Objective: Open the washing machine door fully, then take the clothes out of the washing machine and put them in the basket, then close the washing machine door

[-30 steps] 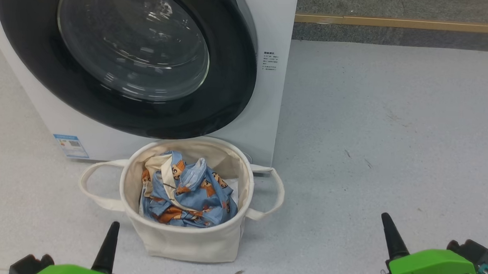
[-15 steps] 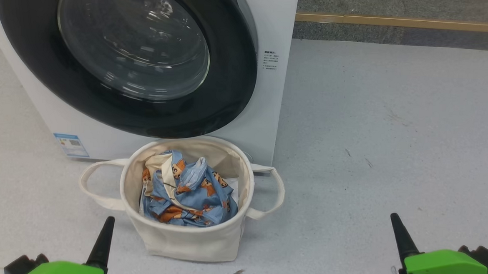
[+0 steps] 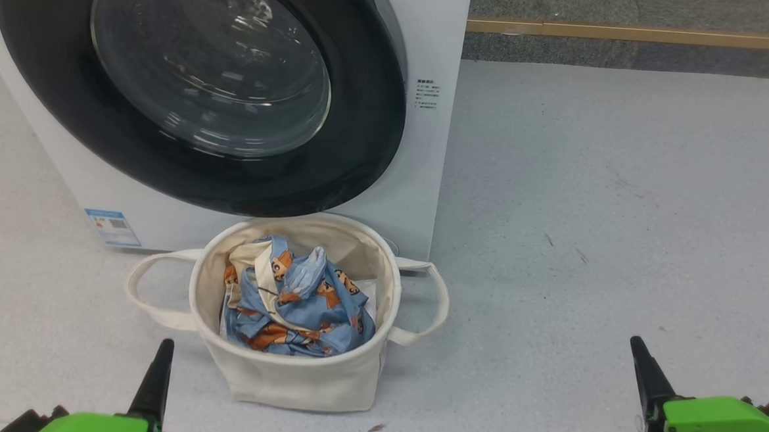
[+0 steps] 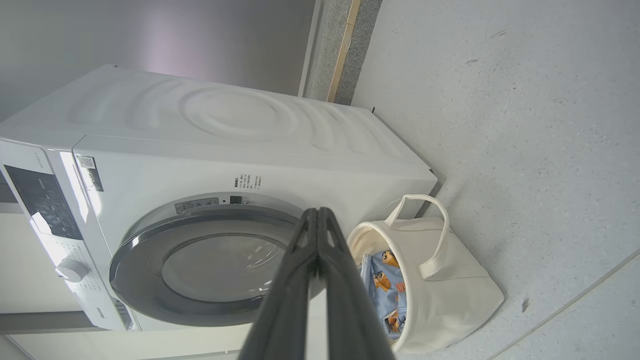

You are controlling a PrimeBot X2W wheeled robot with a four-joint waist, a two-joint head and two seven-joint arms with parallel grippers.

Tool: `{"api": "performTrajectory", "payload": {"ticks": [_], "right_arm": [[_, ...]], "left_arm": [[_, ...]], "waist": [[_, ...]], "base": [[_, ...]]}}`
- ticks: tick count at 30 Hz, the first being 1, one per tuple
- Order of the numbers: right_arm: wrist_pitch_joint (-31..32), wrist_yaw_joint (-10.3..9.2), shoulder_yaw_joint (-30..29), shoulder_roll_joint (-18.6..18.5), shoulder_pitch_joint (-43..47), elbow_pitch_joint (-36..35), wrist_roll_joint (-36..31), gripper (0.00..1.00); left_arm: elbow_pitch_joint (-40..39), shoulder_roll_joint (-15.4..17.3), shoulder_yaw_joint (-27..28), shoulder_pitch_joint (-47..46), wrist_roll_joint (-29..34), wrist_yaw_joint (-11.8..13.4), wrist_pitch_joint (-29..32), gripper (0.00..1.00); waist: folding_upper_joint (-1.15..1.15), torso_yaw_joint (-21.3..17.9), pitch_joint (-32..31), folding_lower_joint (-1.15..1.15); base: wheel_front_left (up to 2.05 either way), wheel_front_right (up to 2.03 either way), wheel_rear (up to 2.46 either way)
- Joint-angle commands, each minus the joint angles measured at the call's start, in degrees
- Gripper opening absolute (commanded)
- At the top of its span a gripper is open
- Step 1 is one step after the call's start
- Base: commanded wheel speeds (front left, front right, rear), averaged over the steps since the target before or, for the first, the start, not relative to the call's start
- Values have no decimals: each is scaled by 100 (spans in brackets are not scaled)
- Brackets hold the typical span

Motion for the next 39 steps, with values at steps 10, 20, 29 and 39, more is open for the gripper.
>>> {"api": "performTrajectory", "payload": {"ticks": [10, 20, 29, 39], "right_arm": [[158, 1, -159, 5, -250, -161, 638, 0], [282, 1, -375, 31, -249, -155, 1198, 0], [298, 1, -396, 44, -251, -153, 1190, 0], [310, 1, -411, 55, -252, -152, 1177, 0]], "left_arm": [[-126, -100, 416, -331, -410, -117, 144, 0], [-87, -212, 619, -361, -775, -189, 258, 0], [-87, -215, 624, -361, -777, -190, 261, 0], [-87, -217, 627, -361, -775, -190, 263, 0]], "waist": [[0, 5, 11, 0], [0, 9, 23, 0], [0, 9, 23, 0], [0, 9, 23, 0]], "base": [[0, 0, 0], [0, 0, 0], [0, 0, 0], [0, 0, 0]]}}
